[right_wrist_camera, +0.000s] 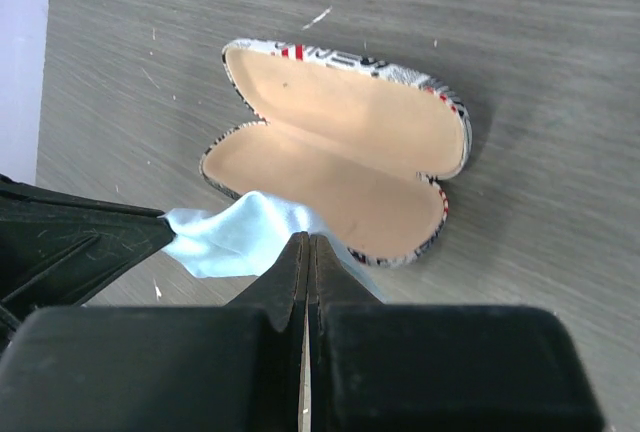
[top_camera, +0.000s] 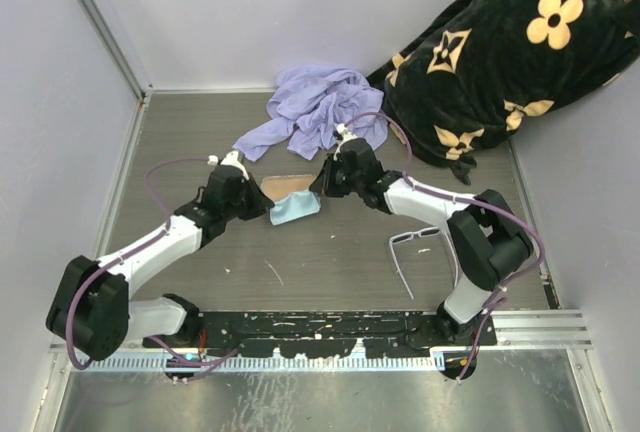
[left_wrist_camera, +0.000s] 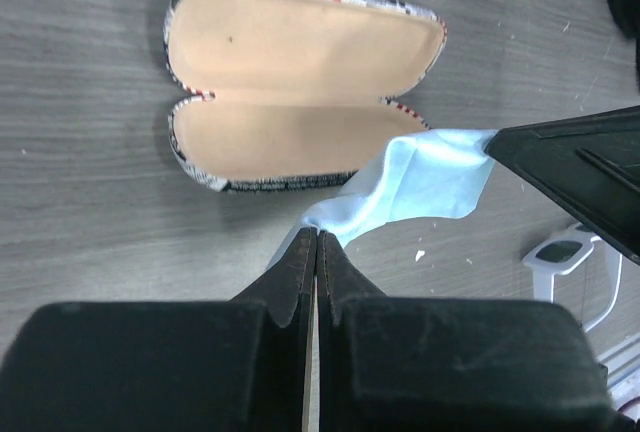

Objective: Organize the sunglasses
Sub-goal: Place the glasses cleaning cloth in the sunglasses case, then adjust the sunglasses case at the center of the board.

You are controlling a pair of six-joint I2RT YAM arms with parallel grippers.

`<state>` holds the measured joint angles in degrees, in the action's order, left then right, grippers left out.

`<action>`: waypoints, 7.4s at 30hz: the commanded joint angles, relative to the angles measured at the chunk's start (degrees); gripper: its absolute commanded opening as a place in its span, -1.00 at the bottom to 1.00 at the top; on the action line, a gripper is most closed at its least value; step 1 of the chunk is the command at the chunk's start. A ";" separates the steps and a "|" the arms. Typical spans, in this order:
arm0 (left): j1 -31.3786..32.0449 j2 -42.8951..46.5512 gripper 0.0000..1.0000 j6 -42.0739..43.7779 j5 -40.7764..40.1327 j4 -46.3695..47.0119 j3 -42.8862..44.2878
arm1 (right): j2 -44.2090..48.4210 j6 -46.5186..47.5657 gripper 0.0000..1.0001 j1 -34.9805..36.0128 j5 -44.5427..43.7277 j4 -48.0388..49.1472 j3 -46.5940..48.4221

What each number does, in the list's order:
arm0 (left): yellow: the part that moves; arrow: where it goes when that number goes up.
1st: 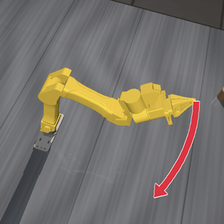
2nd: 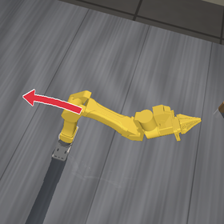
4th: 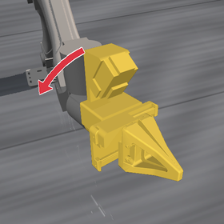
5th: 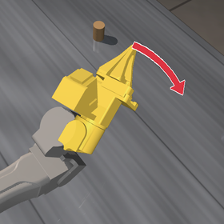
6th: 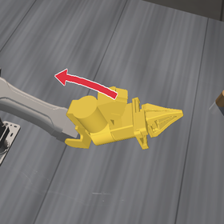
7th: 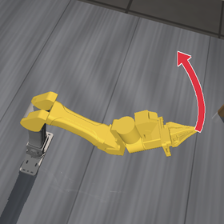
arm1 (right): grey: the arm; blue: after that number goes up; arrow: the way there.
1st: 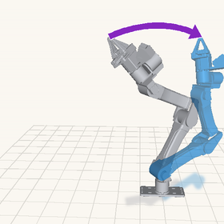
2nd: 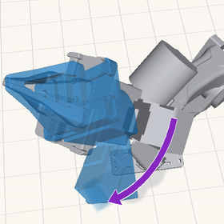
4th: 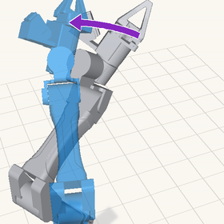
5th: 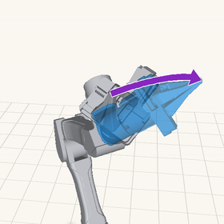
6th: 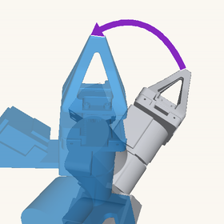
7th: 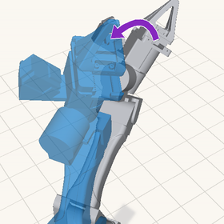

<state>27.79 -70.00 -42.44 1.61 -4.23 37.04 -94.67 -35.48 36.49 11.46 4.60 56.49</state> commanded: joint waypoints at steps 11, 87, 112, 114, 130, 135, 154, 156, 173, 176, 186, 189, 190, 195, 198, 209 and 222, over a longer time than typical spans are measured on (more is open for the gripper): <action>-6.28 -10.35 -0.99 5.48 2.99 2.54 9.64 | -8.52 2.82 -0.99 -3.71 4.02 -0.32 12.10; -12.28 -24.06 -0.51 9.86 7.24 5.04 19.30 | -14.49 3.38 -0.57 -5.99 5.15 -0.59 15.67; -13.36 -21.92 -0.16 10.42 5.78 3.89 19.49 | -11.93 4.98 -0.21 -6.34 2.97 -2.39 15.93; -13.47 -21.57 -0.15 10.44 5.77 3.80 19.32 | -11.37 5.35 -0.20 -6.39 2.80 -2.39 15.95; -14.23 -23.03 0.08 14.71 13.13 1.88 24.14 | 1.88 9.29 -0.11 -7.58 -2.30 -6.12 7.56; -14.17 -30.53 0.07 20.53 18.24 -4.34 32.64 | 7.26 10.78 -0.10 -7.63 -2.28 -9.85 2.77; -14.13 -34.41 -0.02 18.62 10.67 -9.93 34.46 | 19.43 10.92 -0.23 -7.58 -3.71 -14.70 -8.67; -14.04 -34.22 -0.06 18.83 8.51 -11.73 34.63 | 19.62 11.01 -0.23 -7.64 -3.81 -14.71 -8.89; -10.66 -31.70 -0.08 21.32 1.54 -17.54 33.08 | 20.74 11.31 -0.23 -7.59 -4.26 -14.78 -10.06; -9.69 -30.94 -0.08 21.28 0.85 -17.99 32.28 | 20.92 11.40 -0.24 -7.63 -4.34 -14.71 -10.34; -6.52 -27.83 -0.09 20.53 -2.74 -20.92 28.93 | 21.96 11.57 -0.24 -7.62 -4.21 -14.71 -11.34; -5.52 -26.40 -0.09 20.31 -3.78 -21.58 27.87 | 22.30 11.58 -0.24 -7.57 -4.13 -14.71 -11.72; -5.22 -25.93 -0.09 20.22 -3.89 -21.67 27.38 | 22.48 11.59 -0.23 -7.65 -4.13 -14.71 -11.81; -3.63 -23.72 -0.09 19.22 -4.42 -21.88 25.27 | 23.51 11.63 -0.24 -7.57 -4.53 -14.79 -12.49; -2.62 -22.60 -0.09 18.32 -4.32 -21.88 23.90 | 24.20 11.88 -0.24 -7.58 -5.01 -15.17 -12.54; -1.51 -18.36 -0.09 16.50 -9.25 -23.95 21.47 | 25.82 12.22 -0.23 -7.63 -6.32 -16.78 -12.35; 1.06 -3.44 -0.02 16.19 -11.17 -23.61 18.65 | 33.23 7.09 -0.03 -7.66 -23.22 -26.00 -11.25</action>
<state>26.63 -78.28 -26.52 -9.63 -29.47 56.18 -65.32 -24.73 28.91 -3.01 -19.05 43.51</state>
